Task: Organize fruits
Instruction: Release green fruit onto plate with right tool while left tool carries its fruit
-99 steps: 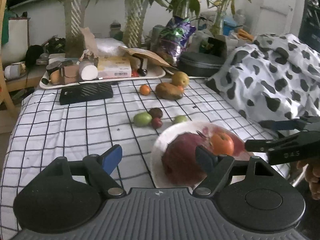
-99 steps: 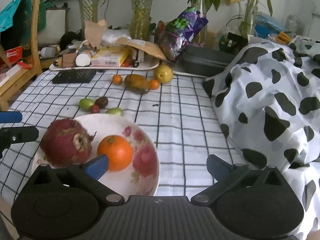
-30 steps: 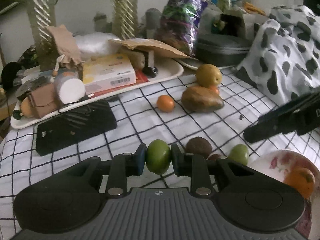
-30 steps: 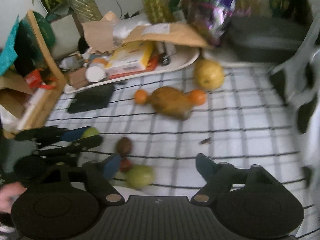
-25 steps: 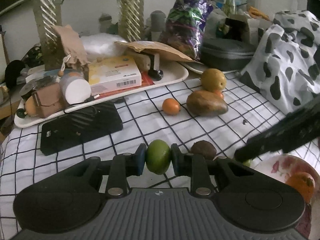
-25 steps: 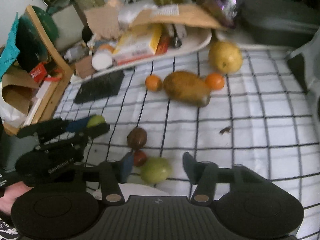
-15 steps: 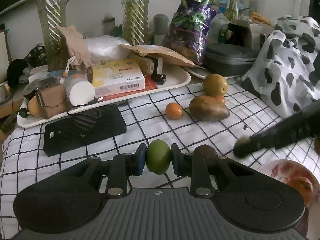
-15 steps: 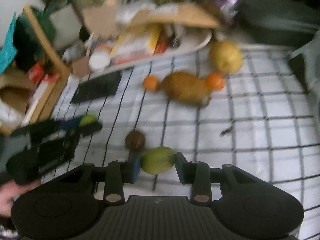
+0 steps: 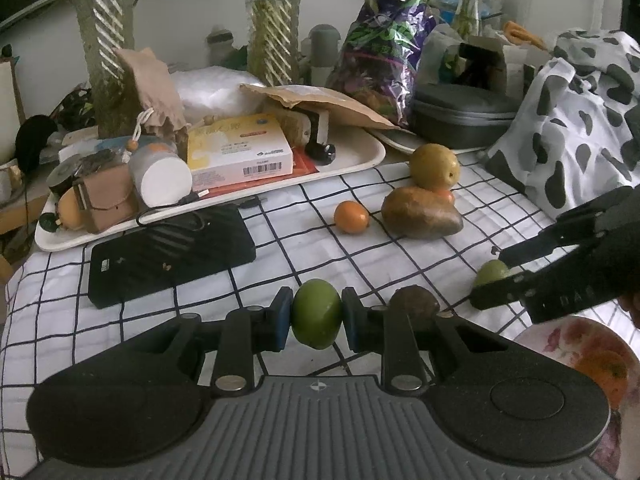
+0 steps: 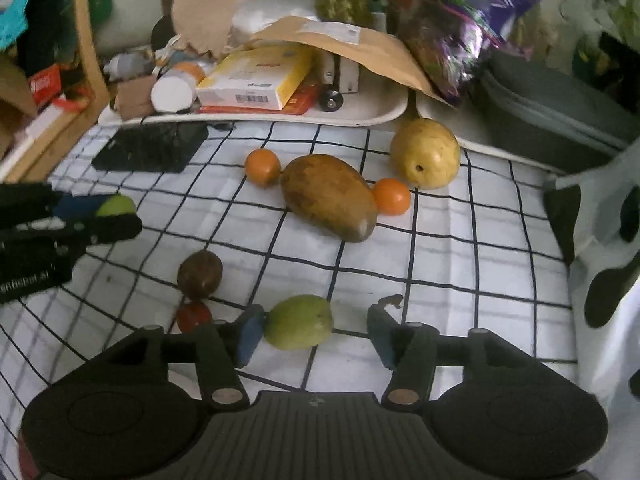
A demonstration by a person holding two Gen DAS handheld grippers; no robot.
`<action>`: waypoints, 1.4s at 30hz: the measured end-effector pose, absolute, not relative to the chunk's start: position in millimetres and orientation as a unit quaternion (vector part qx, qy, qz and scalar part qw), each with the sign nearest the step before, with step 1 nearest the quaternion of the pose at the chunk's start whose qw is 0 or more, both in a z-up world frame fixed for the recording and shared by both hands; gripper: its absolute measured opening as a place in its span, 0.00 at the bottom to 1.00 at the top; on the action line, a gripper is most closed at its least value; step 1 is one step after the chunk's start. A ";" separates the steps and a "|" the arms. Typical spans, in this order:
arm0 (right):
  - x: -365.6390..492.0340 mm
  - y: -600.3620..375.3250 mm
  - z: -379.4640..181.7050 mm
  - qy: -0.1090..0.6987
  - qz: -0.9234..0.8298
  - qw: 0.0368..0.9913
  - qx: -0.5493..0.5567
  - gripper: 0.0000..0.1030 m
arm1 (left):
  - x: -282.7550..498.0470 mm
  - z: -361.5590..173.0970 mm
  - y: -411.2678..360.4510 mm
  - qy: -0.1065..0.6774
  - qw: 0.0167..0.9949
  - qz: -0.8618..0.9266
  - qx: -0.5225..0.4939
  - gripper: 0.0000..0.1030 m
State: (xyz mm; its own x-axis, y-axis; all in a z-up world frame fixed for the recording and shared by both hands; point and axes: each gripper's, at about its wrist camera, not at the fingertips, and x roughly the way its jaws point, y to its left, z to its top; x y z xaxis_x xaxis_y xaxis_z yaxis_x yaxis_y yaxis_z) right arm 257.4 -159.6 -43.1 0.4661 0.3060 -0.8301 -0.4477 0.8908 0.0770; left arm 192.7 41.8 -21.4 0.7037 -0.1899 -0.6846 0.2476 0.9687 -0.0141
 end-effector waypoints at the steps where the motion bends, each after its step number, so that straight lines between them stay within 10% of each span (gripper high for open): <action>1: 256.3 -159.0 -43.2 0.465 0.224 0.852 -0.083 0.59 | 193.0 -21.7 42.1 0.367 0.922 -0.118 0.038 0.25; 10: 247.8 -144.0 -47.1 0.444 0.258 0.844 -0.151 0.56 | 191.8 -22.0 40.4 0.367 0.921 -0.122 0.040 0.25; 13: 249.3 -147.1 -45.2 0.445 0.259 0.846 -0.138 0.39 | 190.3 -21.0 40.5 0.365 0.922 -0.123 0.039 0.25; 42: 146.7 -200.8 12.1 0.367 0.240 0.895 -0.080 0.38 | 71.1 15.4 34.2 0.307 0.938 -0.157 -0.015 0.25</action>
State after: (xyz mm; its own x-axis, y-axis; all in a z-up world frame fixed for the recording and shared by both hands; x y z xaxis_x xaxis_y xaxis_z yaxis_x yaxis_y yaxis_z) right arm 146.7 -200.8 12.1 0.6157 0.3707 -0.6953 -0.4883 0.8720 0.0326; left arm 71.1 34.2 15.4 0.7617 -0.3043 -0.5720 0.2854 0.9502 -0.1253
